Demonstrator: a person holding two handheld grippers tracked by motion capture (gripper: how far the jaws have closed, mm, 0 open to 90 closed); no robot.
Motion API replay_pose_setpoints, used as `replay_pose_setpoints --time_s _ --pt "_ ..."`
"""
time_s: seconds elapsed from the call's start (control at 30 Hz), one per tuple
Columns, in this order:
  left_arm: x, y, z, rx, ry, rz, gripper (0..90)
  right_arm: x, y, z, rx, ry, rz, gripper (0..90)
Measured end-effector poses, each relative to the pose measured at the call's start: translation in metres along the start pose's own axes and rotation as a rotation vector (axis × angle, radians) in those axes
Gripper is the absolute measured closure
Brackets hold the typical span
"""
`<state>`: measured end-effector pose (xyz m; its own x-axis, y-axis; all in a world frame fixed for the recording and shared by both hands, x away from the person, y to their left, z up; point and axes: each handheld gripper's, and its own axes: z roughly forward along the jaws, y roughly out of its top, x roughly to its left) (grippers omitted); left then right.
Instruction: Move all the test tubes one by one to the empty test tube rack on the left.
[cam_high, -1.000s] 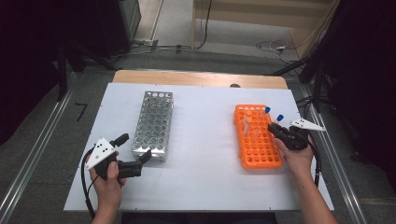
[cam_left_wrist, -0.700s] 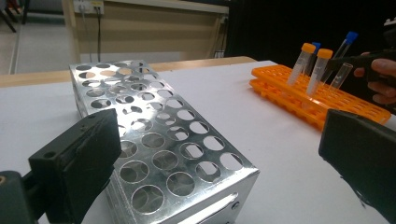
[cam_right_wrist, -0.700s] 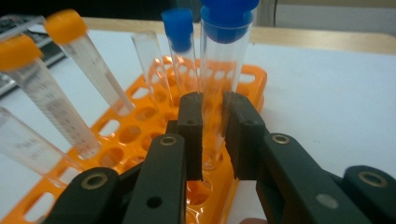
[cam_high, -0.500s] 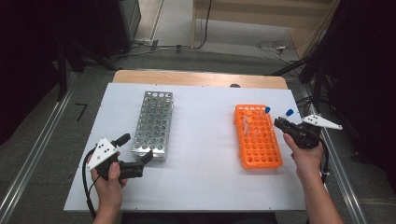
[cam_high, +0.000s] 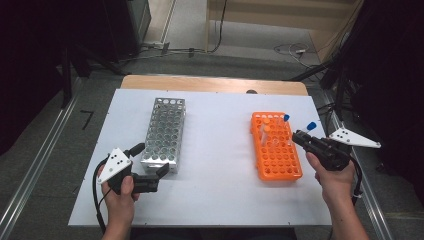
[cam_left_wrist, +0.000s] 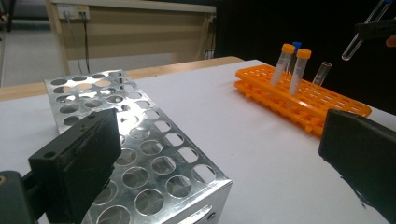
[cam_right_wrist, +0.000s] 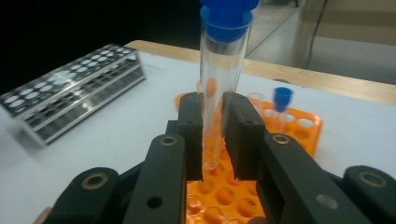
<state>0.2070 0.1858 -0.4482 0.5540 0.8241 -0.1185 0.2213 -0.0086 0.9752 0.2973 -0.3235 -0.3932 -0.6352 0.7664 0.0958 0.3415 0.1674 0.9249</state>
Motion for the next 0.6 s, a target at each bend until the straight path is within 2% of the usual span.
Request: replay_pose_setpoints --time_s 0.03,0.07,0.1,0.13,0.17,0.23,0.33,0.37,0.6 --pt "-0.001 0.001 0.000 0.002 -0.003 0.004 0.0 0.000 0.000 0.000 0.000 0.000 0.000 75.2" --pt "-0.003 0.001 0.001 0.002 -0.008 0.005 0.0 0.008 0.001 0.000 0.003 0.031 -0.010 75.2" --pt "-0.004 0.002 0.001 0.004 -0.012 0.008 0.0 0.008 0.001 0.000 0.003 0.031 -0.010 75.2" --pt "-0.005 0.002 0.001 0.001 -0.014 0.007 0.0 0.016 0.001 0.000 0.003 0.058 -0.017 75.2" --pt "-0.007 0.003 0.002 0.007 -0.031 0.009 0.0 0.020 0.002 0.000 0.003 0.074 -0.020 75.2" --pt "-0.010 0.004 0.003 0.012 -0.037 0.008 0.0 0.028 0.002 0.001 0.004 0.102 -0.027 75.2" --pt "-0.013 0.005 0.004 0.016 -0.043 0.014 0.0 0.036 0.002 0.003 0.008 0.123 -0.041 75.2" --pt "-0.016 0.006 0.005 0.016 -0.049 0.016 0.0 0.045 0.002 0.006 0.015 0.153 -0.058 75.2" --pt "-0.026 0.010 0.008 0.018 -0.068 0.023 0.0 0.071 -0.005 0.020 0.049 0.237 -0.072 75.1"
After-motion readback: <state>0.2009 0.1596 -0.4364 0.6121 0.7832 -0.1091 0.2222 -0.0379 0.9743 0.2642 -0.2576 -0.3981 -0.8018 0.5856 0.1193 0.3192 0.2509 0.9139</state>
